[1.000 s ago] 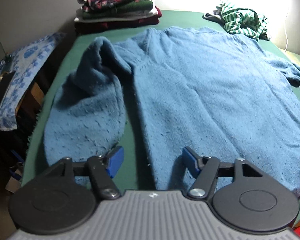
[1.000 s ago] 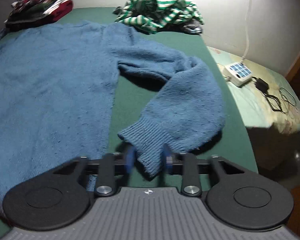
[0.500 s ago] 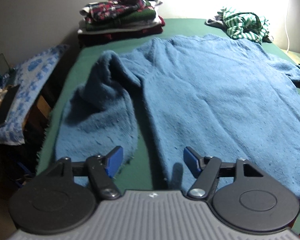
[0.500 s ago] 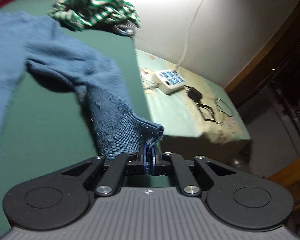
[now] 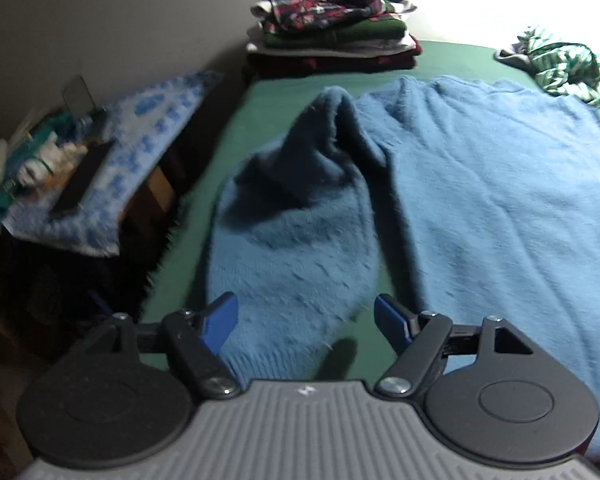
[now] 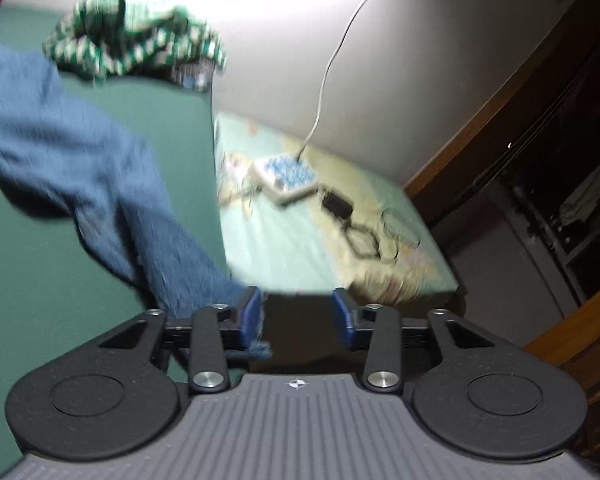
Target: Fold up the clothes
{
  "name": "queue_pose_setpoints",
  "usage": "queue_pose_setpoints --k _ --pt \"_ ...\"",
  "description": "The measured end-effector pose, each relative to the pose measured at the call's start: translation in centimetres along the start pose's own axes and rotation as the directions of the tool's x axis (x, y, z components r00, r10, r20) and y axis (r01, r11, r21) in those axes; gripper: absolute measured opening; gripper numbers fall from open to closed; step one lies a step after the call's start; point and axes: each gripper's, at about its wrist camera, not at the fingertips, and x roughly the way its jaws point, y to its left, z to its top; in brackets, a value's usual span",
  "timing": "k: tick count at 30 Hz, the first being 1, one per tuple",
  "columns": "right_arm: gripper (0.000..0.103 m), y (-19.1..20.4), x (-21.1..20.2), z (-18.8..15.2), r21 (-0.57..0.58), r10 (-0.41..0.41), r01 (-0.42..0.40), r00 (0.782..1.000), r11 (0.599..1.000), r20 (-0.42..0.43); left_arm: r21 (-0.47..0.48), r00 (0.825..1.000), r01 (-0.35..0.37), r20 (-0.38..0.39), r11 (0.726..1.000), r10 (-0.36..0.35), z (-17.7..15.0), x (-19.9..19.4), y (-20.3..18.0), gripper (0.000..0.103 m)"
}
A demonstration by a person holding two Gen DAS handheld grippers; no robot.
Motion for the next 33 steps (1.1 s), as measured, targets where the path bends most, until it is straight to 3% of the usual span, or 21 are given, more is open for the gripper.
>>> queue_pose_setpoints --k 2,4,6,7,10,12,18,23,25,27,29,31,33 --pt "0.062 0.6 -2.0 0.0 0.024 0.121 -0.122 0.992 0.992 0.045 0.007 0.999 0.036 -0.015 0.999 -0.035 -0.7 -0.7 -0.4 0.079" --pt "0.062 2.0 -3.2 -0.1 0.026 0.311 -0.312 0.949 0.950 0.045 0.014 0.997 0.071 -0.030 0.997 -0.071 -1.4 -1.4 -0.9 0.081" --pt "0.061 3.8 -3.9 -0.6 0.032 0.495 -0.495 0.869 0.868 -0.014 0.021 0.993 0.107 -0.045 0.994 -0.106 -2.0 -2.0 -1.3 0.083" --pt "0.060 4.8 -4.3 -1.0 0.033 0.583 -0.582 0.811 0.812 -0.045 0.024 0.991 0.125 -0.052 0.992 -0.123 -2.4 -2.4 -1.5 0.084" --pt "0.060 6.9 -5.7 -2.3 0.024 0.707 -0.710 0.697 0.704 -0.121 0.032 0.982 0.178 -0.076 0.984 -0.175 -3.4 -3.4 -2.2 0.086" --pt "0.061 7.3 -6.4 -3.2 0.023 0.746 -0.754 0.644 0.657 -0.170 0.037 0.974 0.213 -0.091 0.976 -0.209 -4.1 -4.1 -2.6 0.086" --pt "0.063 7.2 -6.8 -5.2 0.036 0.779 -0.799 0.574 0.600 -0.253 0.053 0.951 0.297 -0.111 0.953 -0.290 -5.3 -4.4 -4.0 0.086" --pt "0.064 7.1 -7.3 -6.1 0.002 0.793 -0.822 0.548 0.569 -0.265 0.054 0.931 0.356 -0.103 0.933 -0.350 -4.8 -2.7 -4.4 0.085" --pt "0.064 7.1 -7.2 -6.3 -0.009 0.799 -0.829 0.542 0.559 -0.261 0.051 0.922 0.380 -0.098 0.923 -0.374 -4.3 -2.5 -4.6 0.079" --pt "0.062 7.2 -7.2 -6.7 -0.009 0.803 -0.833 0.536 0.553 -0.261 0.050 0.922 0.383 -0.084 0.923 -0.378 -3.8 -2.7 -4.9 0.061" --pt "0.044 7.2 -7.2 -6.9 -0.002 0.809 -0.834 0.536 0.552 -0.241 0.054 0.924 0.381 -0.065 0.923 -0.377 -3.3 -3.1 -5.2 0.047" --pt "0.029 7.1 -7.2 -6.6 0.023 0.824 -0.841 0.523 0.540 -0.220 0.048 0.921 0.388 -0.042 0.920 -0.387 -2.3 -3.6 -5.2 0.036" --pt "0.025 6.7 -7.2 -6.0 0.059 0.840 -0.848 0.508 0.526 -0.192 0.030 0.913 0.407 -0.010 0.913 -0.407 -1.2 -4.3 -4.8 0.013"
